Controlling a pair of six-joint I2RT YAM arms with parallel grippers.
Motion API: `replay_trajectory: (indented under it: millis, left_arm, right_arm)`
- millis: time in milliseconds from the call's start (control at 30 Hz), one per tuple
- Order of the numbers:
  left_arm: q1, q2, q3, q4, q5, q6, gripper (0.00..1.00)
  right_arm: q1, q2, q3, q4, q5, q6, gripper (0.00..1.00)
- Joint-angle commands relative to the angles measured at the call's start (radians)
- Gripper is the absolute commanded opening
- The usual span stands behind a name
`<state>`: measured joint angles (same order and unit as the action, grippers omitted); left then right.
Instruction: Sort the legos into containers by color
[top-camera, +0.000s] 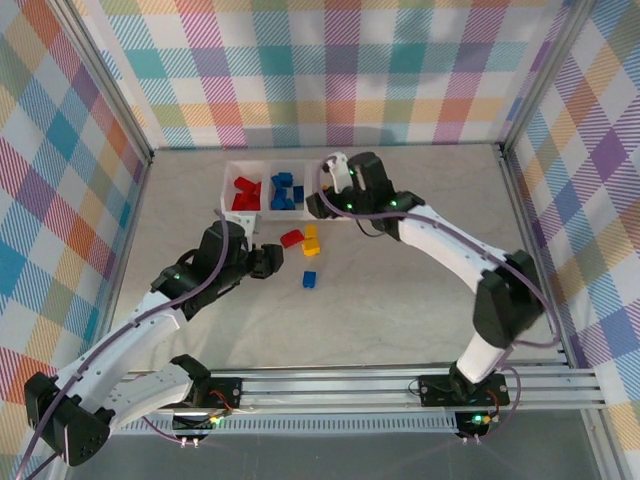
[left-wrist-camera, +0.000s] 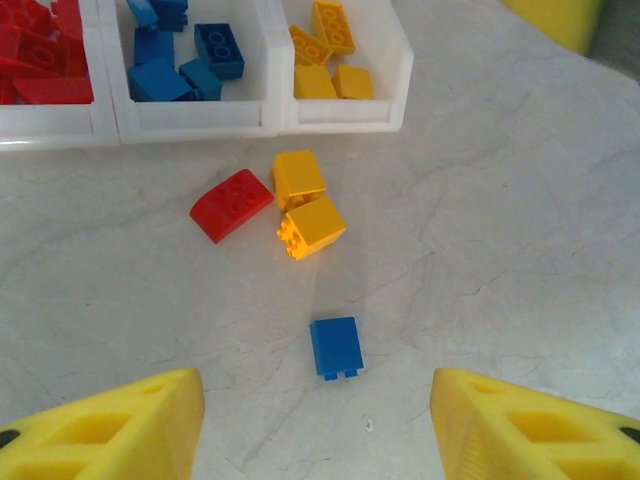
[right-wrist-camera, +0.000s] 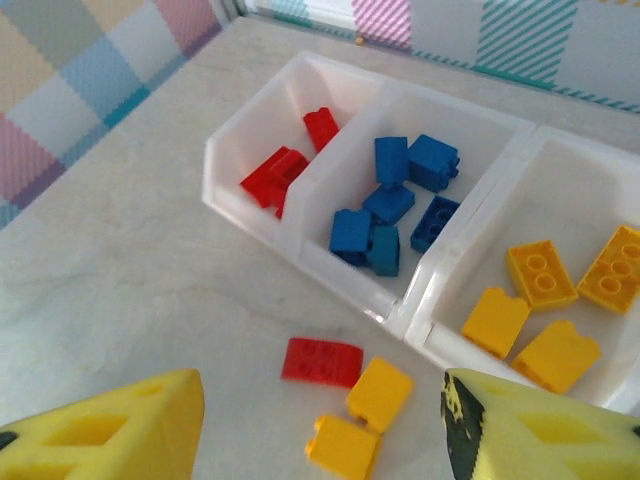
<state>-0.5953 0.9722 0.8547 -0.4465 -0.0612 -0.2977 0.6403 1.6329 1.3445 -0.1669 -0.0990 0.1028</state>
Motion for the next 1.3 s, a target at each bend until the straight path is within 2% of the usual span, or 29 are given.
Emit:
replay_trajectory:
  millis: [0,233,600,967,1267]
  left_arm:
    - [-0.012,0.045,-0.007,0.032,0.02,-0.014,0.62]
    - [-0.051,0.186,0.01,0.048,-0.006,-0.035,0.62]
    - [-0.169,0.533,0.177,-0.044,-0.09,-0.075,0.63]
    - [-0.188,0.763,0.286,-0.096,-0.126,-0.132,0.59]
    - [-0.187,0.846,0.297,-0.093,-0.124,-0.13,0.53]
  right_arm:
    - [-0.006,-0.104,-0.139,0.052,-0.048,-0.006,0.64]
    - [0.002,-0.347,-0.419,0.032,-0.047,0.06,0.64]
    - [0.016,-0.547,-0.557,-0.092,-0.01,0.132,0.65]
    - [0.02,-0.577,-0.623,-0.096,-0.045,0.166,0.65]
    - [0.02,-0.576,-0.617,-0.109,-0.044,0.16,0.65]
